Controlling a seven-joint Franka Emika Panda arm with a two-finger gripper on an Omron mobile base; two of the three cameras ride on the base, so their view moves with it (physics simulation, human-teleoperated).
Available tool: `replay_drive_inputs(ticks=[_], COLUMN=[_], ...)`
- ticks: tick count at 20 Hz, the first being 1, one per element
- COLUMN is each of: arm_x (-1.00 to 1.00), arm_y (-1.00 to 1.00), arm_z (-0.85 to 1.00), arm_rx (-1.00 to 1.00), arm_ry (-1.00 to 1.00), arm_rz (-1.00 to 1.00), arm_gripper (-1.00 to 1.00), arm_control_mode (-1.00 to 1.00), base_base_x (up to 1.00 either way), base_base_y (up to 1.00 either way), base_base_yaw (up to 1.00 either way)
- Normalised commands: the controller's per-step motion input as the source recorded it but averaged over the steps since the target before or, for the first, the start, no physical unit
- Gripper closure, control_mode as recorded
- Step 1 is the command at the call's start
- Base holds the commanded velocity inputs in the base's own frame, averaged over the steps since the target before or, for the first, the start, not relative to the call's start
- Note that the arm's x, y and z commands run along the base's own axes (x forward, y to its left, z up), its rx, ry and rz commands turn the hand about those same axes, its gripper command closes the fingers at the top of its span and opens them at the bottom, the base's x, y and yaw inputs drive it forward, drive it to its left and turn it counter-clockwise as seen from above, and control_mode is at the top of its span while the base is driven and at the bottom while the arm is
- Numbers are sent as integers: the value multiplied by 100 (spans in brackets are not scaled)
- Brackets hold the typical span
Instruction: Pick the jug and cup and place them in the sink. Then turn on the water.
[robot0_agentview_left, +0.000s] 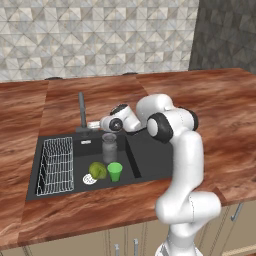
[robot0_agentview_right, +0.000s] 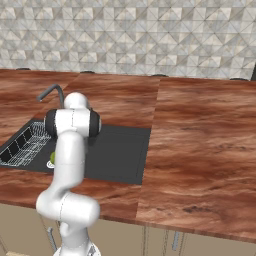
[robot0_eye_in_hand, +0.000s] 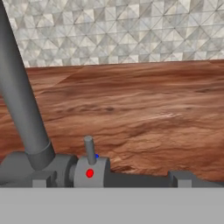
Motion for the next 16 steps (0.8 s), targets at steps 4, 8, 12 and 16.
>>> replay_drive_inputs(ticks=[4, 8, 12, 16], arm_x=[7, 19, 11, 7], arm_y=[11, 6, 1, 2], arm_z=[0, -2, -3, -8], arm_rx=[0, 0, 0, 0], arm_ry=[-3, -4, -2, -2], arm_rz=[-1, -3, -1, -1], arm_gripper=[-100, -100, -100, -100], arm_control_mode=[-100, -100, -100, -100], base_base_x=[0, 0, 0, 0], base_base_y=[0, 0, 0, 0], base_base_yaw=[0, 0, 0, 0])
